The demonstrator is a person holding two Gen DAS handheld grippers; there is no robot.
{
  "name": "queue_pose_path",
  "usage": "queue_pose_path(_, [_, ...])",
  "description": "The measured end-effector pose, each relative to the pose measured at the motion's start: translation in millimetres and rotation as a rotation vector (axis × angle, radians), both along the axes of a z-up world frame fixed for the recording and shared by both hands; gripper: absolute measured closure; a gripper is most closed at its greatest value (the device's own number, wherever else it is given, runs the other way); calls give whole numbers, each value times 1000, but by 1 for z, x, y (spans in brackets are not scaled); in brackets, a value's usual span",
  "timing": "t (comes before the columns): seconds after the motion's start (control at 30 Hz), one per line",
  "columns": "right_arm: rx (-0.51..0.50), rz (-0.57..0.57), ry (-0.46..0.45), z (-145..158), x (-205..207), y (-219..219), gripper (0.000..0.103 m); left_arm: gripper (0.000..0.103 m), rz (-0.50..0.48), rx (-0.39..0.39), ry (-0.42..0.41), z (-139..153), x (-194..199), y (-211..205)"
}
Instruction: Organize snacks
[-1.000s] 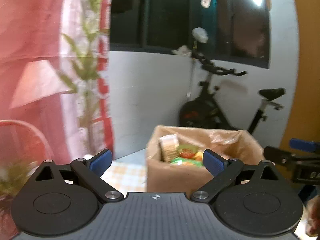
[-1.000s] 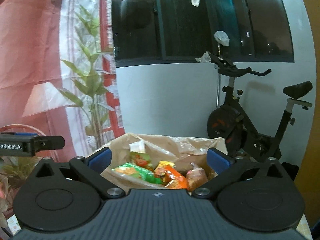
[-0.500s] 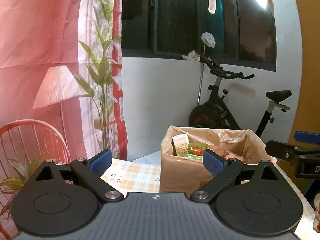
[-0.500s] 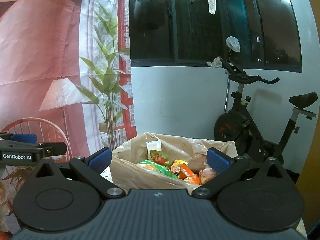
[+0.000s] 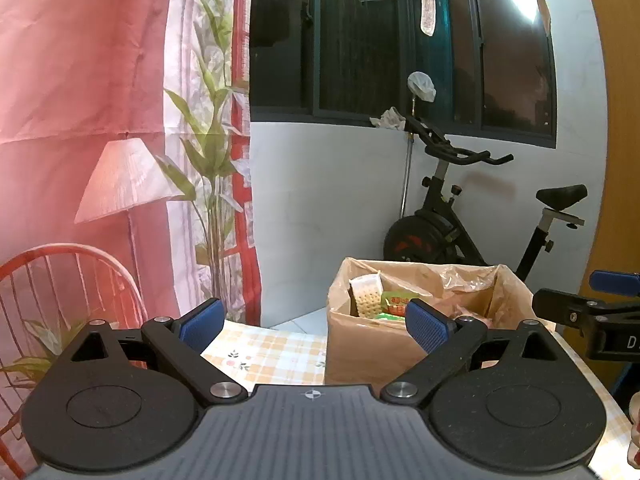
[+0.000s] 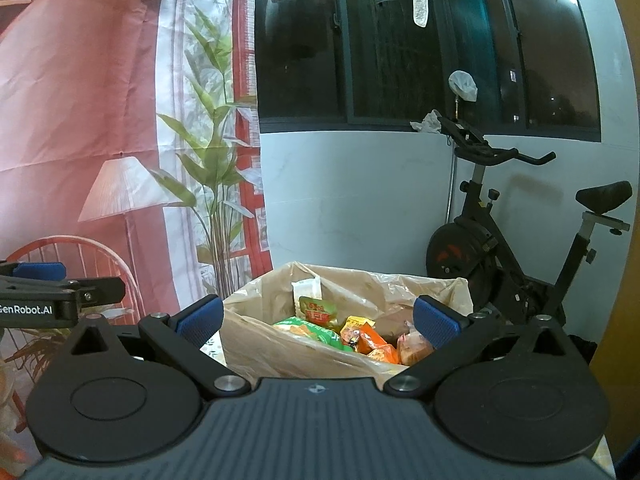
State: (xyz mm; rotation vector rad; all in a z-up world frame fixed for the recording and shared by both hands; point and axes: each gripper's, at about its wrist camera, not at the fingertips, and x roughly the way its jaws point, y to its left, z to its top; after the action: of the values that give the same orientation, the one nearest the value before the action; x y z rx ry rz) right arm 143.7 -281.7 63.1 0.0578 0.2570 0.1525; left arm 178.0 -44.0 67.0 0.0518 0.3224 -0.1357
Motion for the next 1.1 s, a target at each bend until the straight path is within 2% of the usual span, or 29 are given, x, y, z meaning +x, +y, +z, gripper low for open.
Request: queue_pose_path(1.1, [4, -10, 10, -4, 1, -4, 0, 5, 9, -18, 28, -3, 5, 4])
